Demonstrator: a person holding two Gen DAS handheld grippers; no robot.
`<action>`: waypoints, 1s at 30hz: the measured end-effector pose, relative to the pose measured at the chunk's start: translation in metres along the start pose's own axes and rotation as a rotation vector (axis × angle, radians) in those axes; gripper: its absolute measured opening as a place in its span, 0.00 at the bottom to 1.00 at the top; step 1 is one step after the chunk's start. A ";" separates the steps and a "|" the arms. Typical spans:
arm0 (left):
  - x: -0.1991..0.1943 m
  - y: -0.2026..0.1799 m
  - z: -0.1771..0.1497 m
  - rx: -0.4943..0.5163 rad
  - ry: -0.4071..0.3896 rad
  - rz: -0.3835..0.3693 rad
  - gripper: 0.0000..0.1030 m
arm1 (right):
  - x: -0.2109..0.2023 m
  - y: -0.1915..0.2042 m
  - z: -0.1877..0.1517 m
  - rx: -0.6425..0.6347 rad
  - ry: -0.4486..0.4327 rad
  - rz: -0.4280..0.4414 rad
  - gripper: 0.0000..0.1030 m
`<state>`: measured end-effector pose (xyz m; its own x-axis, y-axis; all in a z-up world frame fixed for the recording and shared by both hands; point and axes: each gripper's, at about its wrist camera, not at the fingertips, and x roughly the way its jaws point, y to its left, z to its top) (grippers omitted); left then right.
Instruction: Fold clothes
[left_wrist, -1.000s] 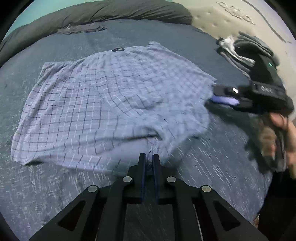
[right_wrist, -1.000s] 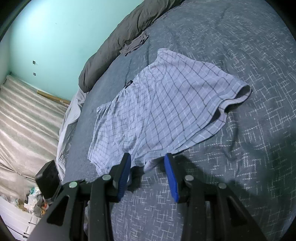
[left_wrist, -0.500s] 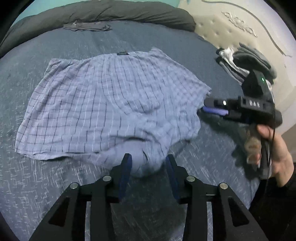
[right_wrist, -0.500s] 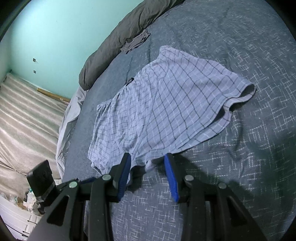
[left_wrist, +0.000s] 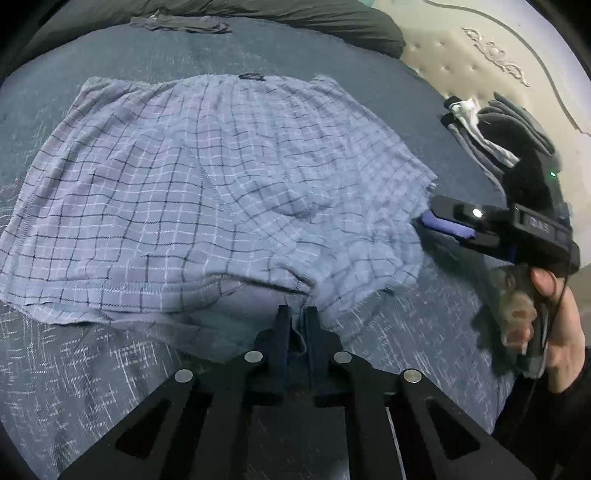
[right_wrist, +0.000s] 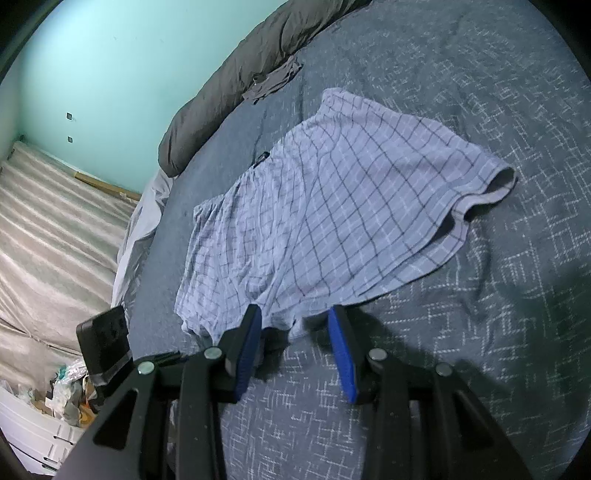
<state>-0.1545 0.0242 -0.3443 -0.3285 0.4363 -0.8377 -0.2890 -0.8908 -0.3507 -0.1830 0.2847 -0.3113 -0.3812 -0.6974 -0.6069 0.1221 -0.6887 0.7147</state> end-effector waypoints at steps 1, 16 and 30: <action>-0.003 -0.003 -0.003 0.004 -0.004 0.003 0.07 | -0.001 0.000 0.000 0.000 -0.001 0.001 0.37; -0.021 0.002 -0.001 -0.049 -0.049 -0.015 0.09 | 0.004 0.018 -0.005 -0.045 0.018 0.036 0.37; 0.001 0.028 0.017 -0.219 -0.061 -0.101 0.17 | 0.013 0.026 -0.008 -0.092 0.056 0.031 0.37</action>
<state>-0.1783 0.0021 -0.3473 -0.3636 0.5252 -0.7694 -0.1233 -0.8458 -0.5191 -0.1769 0.2565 -0.3035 -0.3245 -0.7265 -0.6056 0.2179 -0.6805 0.6996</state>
